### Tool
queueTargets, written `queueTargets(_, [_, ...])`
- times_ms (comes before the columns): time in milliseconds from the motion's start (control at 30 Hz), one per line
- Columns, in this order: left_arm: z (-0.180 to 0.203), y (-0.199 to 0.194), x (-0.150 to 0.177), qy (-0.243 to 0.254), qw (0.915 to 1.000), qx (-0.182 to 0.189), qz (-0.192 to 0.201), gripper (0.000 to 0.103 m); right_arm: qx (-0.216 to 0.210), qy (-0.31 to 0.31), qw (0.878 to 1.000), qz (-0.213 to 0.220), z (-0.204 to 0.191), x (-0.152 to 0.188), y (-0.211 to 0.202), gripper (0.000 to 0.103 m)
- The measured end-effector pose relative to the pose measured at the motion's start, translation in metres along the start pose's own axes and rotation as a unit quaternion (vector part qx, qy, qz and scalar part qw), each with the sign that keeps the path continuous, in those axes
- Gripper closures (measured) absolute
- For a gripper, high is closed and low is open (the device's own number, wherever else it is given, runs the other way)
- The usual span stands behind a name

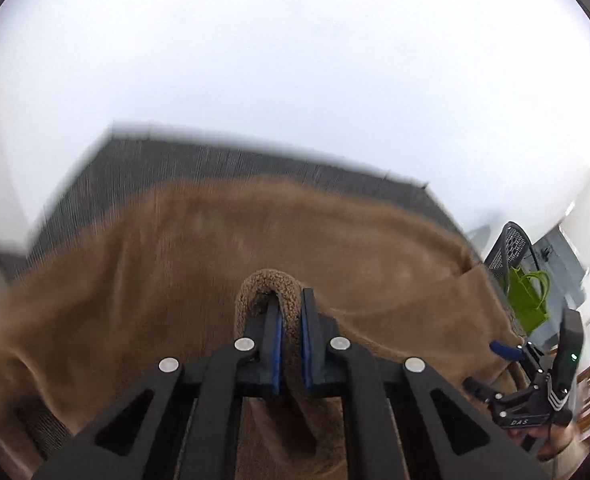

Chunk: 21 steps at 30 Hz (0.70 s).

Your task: Fold clothes

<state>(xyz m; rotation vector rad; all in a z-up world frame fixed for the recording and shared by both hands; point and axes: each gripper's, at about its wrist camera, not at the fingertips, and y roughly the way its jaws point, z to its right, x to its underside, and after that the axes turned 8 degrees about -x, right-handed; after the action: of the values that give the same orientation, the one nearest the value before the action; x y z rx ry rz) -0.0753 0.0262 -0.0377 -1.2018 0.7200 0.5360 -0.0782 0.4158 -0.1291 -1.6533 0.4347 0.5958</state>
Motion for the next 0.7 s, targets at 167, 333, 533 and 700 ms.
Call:
queueTargets(167, [0.001,0.004,0.006,0.055,0.9975,-0.044,-0.012,0.094,-0.004,0.008,1.0,-0.002,0.004,0.001,-0.003,0.0])
queueTargets(333, [-0.028,0.044,0.035,0.022,0.9909,-0.066,-0.115,0.089,0.0,0.003,1.0,-0.006,0.002,0.001,-0.002,0.0])
queueTargets(533, [-0.021,0.039,0.032,0.039,0.9899,-0.071,-0.117,0.072,-0.082,0.05,0.995,0.015,0.025,-0.007,-0.021,0.0])
queueTargets(700, [-0.032,0.042,0.032,0.004,0.9916,-0.051,-0.119,0.069,-0.067,0.128,0.987,0.068,0.087,-0.043,-0.053,0.0])
